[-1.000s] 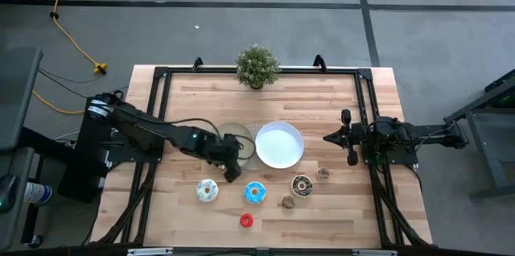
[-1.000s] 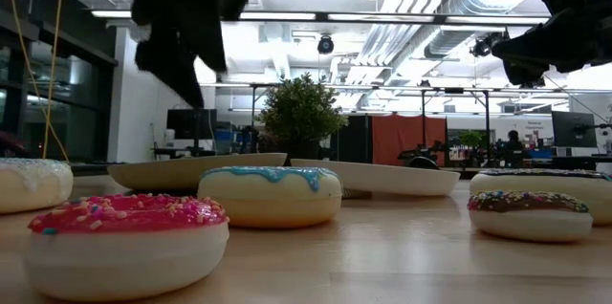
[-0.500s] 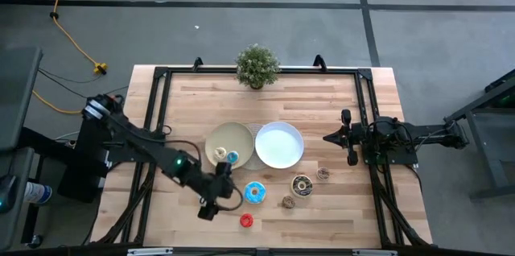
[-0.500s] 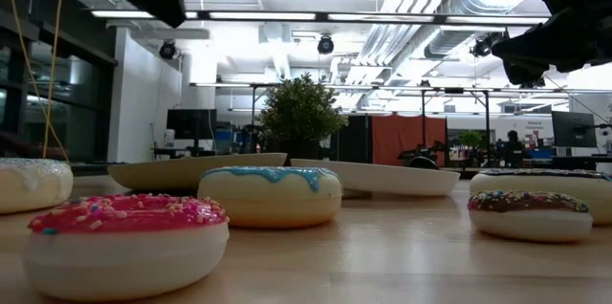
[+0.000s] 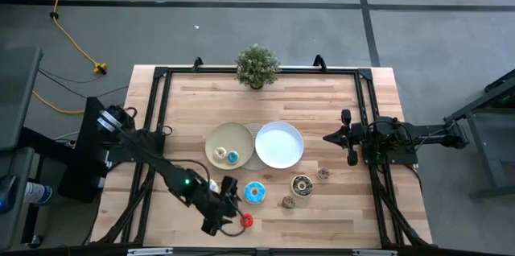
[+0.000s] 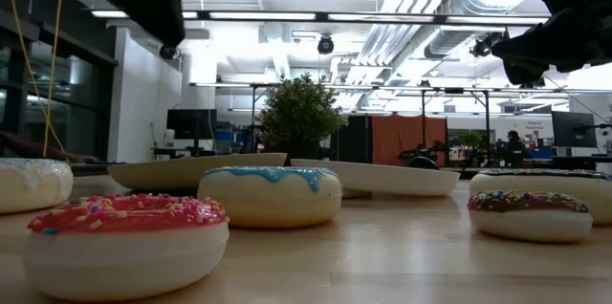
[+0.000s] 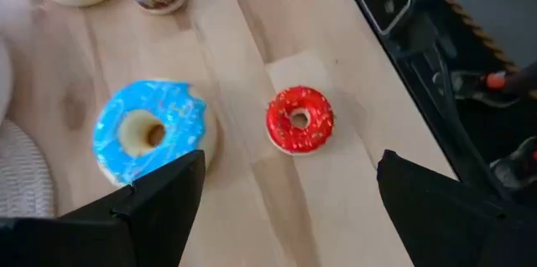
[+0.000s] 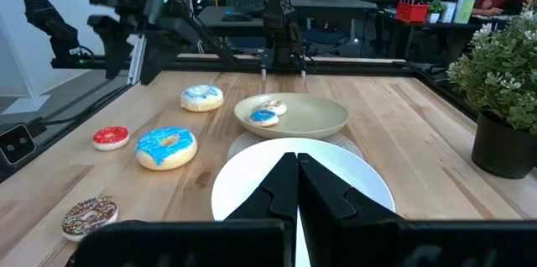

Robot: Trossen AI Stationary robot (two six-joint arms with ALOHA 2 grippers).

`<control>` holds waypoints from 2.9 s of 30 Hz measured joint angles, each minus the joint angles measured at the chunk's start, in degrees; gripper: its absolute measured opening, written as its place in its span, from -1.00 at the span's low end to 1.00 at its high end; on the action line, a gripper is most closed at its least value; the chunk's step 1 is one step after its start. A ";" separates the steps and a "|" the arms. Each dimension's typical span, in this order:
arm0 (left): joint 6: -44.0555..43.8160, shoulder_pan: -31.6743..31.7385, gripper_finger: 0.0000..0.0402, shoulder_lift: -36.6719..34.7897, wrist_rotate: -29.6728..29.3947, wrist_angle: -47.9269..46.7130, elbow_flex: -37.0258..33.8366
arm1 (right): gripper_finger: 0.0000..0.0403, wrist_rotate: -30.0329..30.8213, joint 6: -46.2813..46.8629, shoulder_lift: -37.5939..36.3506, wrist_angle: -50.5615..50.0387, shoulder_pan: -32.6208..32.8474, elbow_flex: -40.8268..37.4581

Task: Pick & Place donuts
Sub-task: Put the small red donut on the brown plate

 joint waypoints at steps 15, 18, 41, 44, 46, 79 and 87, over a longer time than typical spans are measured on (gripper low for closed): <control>-0.46 -3.59 0.70 4.50 -8.42 12.84 -5.06 | -1.00 0.00 0.00 -0.06 -0.02 -0.02 0.00; -0.98 -3.91 0.70 4.50 -9.82 18.72 -8.07 | -1.00 0.00 0.00 -0.06 -0.02 -0.02 0.00; -1.95 -5.35 0.70 12.19 -10.02 43.10 -16.83 | -1.00 0.00 0.00 -0.09 0.00 -0.02 0.00; -1.96 -5.35 0.70 12.76 -10.08 42.59 -16.87 | -1.00 -0.02 0.00 -0.09 0.00 0.00 0.00; -2.00 -5.35 0.70 12.74 -10.20 43.14 -16.83 | -1.00 -0.02 0.00 -0.09 0.00 -0.01 0.00; -3.46 -2.97 0.70 19.43 -12.96 49.87 -14.19 | -1.00 -0.01 0.01 -0.06 -0.02 -0.02 -0.02; -3.48 -3.02 0.60 19.43 -12.60 49.70 -14.19 | -1.00 -0.02 0.00 -0.06 -0.02 0.00 -0.02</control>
